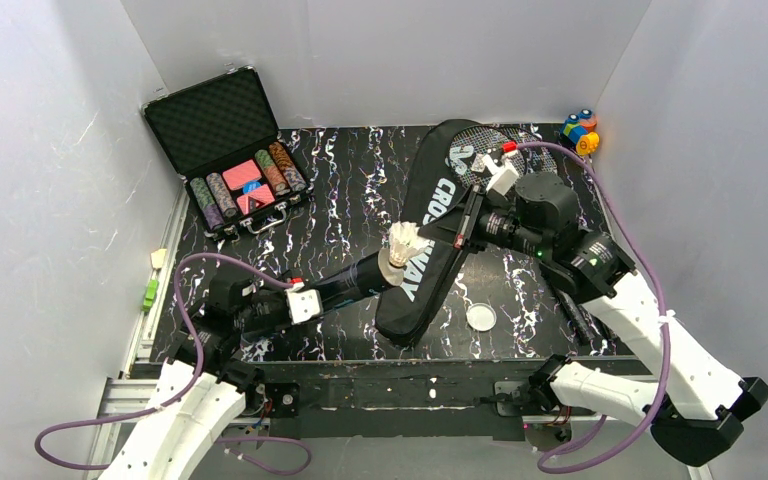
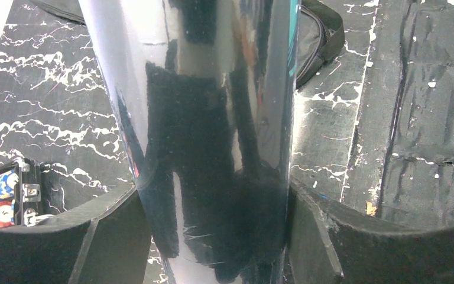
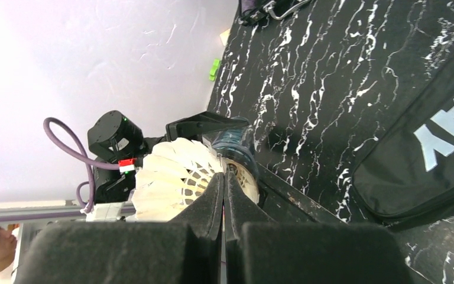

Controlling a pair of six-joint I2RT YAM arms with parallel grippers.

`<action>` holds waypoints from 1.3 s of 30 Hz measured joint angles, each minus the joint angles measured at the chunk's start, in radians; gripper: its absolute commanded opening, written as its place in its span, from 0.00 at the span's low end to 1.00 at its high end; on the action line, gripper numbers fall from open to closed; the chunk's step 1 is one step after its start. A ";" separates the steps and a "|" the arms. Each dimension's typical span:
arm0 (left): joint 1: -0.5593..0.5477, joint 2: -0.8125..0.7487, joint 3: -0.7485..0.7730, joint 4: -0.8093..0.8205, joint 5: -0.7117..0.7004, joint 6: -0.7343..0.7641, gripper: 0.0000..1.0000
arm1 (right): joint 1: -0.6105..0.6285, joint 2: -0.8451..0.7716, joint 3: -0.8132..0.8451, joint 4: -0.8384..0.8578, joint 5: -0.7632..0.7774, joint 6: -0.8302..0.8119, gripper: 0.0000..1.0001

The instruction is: Pack up the badminton gear

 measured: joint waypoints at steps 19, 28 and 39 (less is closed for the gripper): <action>0.000 0.001 0.004 0.016 0.002 -0.058 0.18 | 0.089 0.000 -0.184 0.212 0.060 0.050 0.01; 0.000 0.003 0.011 0.035 0.011 -0.087 0.18 | 0.101 -0.029 -0.217 0.226 0.091 0.050 0.13; 0.000 0.003 0.011 0.059 0.018 -0.110 0.18 | 0.129 -0.030 -0.230 0.223 0.090 0.042 0.41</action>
